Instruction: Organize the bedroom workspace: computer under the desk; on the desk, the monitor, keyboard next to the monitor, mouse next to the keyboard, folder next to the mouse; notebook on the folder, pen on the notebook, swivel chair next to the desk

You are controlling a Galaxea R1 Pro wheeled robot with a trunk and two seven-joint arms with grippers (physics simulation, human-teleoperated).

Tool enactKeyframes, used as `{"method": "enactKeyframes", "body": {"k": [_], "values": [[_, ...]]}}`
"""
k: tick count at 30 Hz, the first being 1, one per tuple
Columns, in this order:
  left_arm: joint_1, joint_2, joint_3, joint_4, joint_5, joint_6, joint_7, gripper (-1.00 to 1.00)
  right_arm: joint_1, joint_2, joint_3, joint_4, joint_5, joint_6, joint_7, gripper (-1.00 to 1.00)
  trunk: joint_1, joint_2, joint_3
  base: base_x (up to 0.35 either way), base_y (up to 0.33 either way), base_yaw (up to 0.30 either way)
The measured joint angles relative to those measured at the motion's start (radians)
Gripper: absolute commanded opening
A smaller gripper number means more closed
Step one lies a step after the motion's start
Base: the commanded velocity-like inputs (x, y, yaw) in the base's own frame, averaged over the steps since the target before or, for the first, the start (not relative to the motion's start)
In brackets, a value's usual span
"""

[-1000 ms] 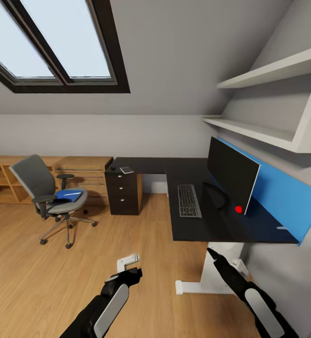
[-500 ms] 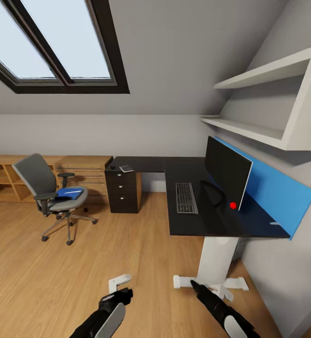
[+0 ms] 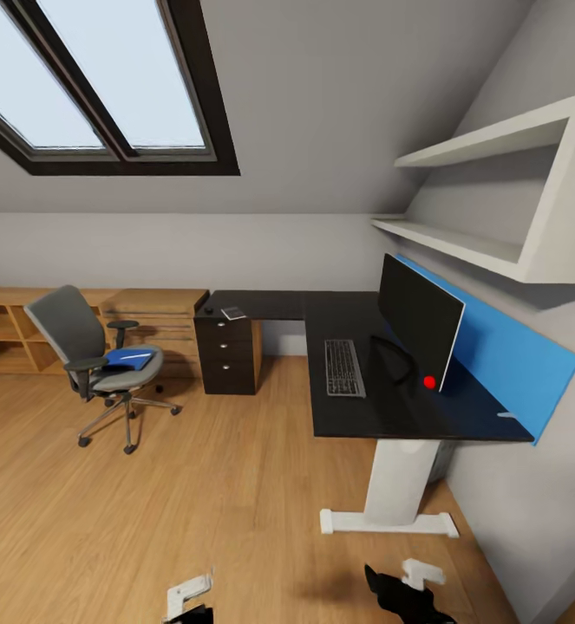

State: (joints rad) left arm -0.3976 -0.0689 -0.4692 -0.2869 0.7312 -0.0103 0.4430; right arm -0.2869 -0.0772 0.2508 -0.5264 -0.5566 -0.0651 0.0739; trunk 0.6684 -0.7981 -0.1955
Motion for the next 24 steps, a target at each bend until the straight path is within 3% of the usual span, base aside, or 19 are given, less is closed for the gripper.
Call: {"method": "enactKeyframes", "body": {"k": [6,10,12,14,17,18,24], "values": [[0.000,0.000,-0.001,0.080,-0.016,-0.069,-0.098,1.00,0.000,0.009,0.003,0.036,0.102,-0.053,-0.002,1.00,-0.019,0.035,0.016,0.000,0.000,0.000],[0.000,0.001,-0.001,0.093,-0.022,-0.080,-0.112,1.00,0.000,0.020,0.004,0.042,0.120,-0.061,-0.002,1.00,-0.019,0.035,0.016,0.000,0.000,0.000],[0.000,0.000,-0.001,0.100,-0.023,-0.085,-0.117,1.00,0.000,0.045,0.005,0.047,0.134,-0.075,-0.001,1.00,-0.019,0.035,0.016,0.000,0.000,0.000],[0.000,-0.002,-0.002,0.109,-0.023,-0.086,-0.118,1.00,0.000,0.052,0.007,0.068,0.140,-0.097,-0.002,1.00,-0.019,0.035,0.016,0.000,0.073,0.000],[-0.001,0.001,-0.001,0.119,-0.026,-0.088,-0.119,1.00,0.000,0.061,0.010,0.116,0.154,-0.199,-0.004,1.00,-0.019,0.035,0.016,0.134,0.269,0.000],[-0.001,0.001,-0.001,0.120,-0.027,-0.089,-0.119,1.00,0.000,0.087,0.012,0.121,0.160,-0.216,-0.006,1.00,-0.020,0.035,0.016,0.210,0.268,0.000],[0.000,-0.001,-0.001,0.121,-0.026,-0.089,-0.119,1.00,0.000,0.095,0.008,0.130,0.160,-0.232,-0.009,1.00,-0.020,0.035,0.013,0.243,0.241,0.024]]}}
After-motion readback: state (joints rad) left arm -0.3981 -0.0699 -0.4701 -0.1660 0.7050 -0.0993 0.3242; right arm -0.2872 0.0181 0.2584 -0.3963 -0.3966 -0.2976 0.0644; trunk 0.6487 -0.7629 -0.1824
